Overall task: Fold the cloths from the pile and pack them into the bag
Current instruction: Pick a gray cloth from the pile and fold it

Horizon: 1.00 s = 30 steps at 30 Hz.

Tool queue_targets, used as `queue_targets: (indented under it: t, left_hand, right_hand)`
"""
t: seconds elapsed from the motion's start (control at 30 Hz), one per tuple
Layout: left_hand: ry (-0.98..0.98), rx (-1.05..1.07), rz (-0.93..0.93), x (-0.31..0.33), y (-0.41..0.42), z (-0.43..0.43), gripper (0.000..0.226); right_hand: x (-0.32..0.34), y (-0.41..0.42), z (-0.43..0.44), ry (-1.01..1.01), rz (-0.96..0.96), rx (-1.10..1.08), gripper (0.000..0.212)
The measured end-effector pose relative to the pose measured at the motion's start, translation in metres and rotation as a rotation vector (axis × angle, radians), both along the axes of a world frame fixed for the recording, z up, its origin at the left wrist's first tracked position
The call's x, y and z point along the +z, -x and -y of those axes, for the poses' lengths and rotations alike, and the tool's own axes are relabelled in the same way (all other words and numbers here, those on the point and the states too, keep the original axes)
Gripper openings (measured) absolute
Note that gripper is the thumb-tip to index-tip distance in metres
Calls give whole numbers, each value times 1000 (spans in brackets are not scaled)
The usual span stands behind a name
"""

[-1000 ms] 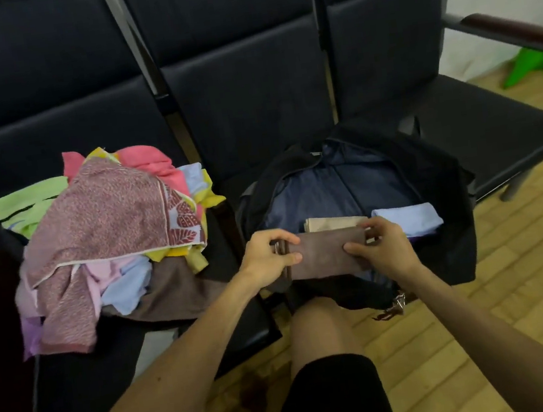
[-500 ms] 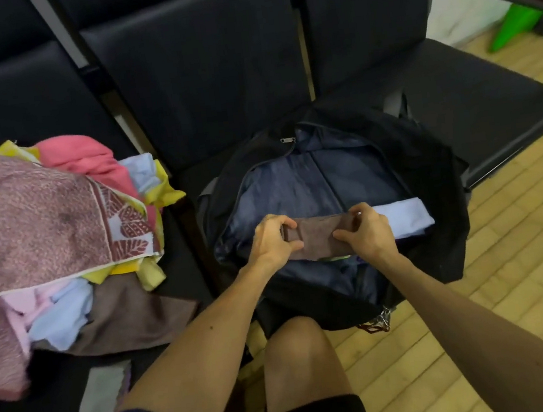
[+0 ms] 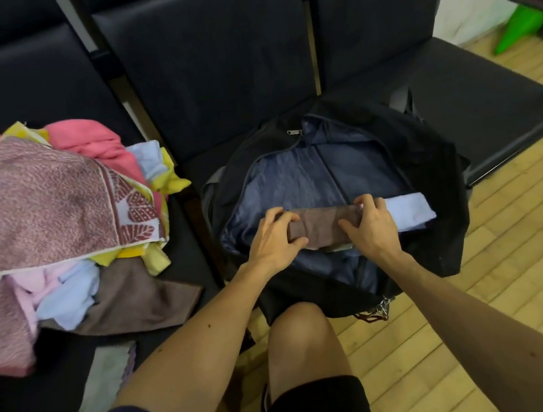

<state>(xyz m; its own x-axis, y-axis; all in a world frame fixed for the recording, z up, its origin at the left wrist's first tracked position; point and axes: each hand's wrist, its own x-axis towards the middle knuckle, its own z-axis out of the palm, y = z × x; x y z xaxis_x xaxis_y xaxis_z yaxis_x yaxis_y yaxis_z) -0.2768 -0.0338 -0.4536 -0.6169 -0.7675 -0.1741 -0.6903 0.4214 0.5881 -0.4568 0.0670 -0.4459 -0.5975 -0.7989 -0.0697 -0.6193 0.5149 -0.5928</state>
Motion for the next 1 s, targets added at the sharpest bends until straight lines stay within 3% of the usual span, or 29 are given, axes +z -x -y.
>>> queue_targets:
  t: [0.13, 0.27, 0.4, 0.5, 0.6, 0.7, 0.9, 1.0]
  left_hand:
    - [33, 19, -176, 27, -25, -12, 30]
    - [-53, 106, -367, 61, -79, -41, 12]
    - [-49, 221, -389, 70, -163, -70, 6]
    - [-63, 403, -385, 64, -229, -86, 4]
    - [-68, 584, -346, 55, -282, -97, 12]
    - [-73, 692, -304, 43, -322, -103, 9]
    - [-141, 672, 80, 0, -368, -107, 9]
    - [-112, 616, 210, -5, -369, -111, 20]
  right_hand:
    - [20, -14, -20, 48, 51, 13, 50]
    - [35, -56, -46, 105, -8, 56, 45]
    - [50, -130, -65, 208, 59, 245, 29]
    - [52, -196, -67, 137, 151, 411, 25]
    - [35, -253, -55, 140, 260, 534, 15]
    - [25, -302, -40, -19, 347, 573, 5]
    - [-4, -370, -17, -191, 349, 566, 6]
    - [-16, -392, -12, -244, 290, 637, 11]
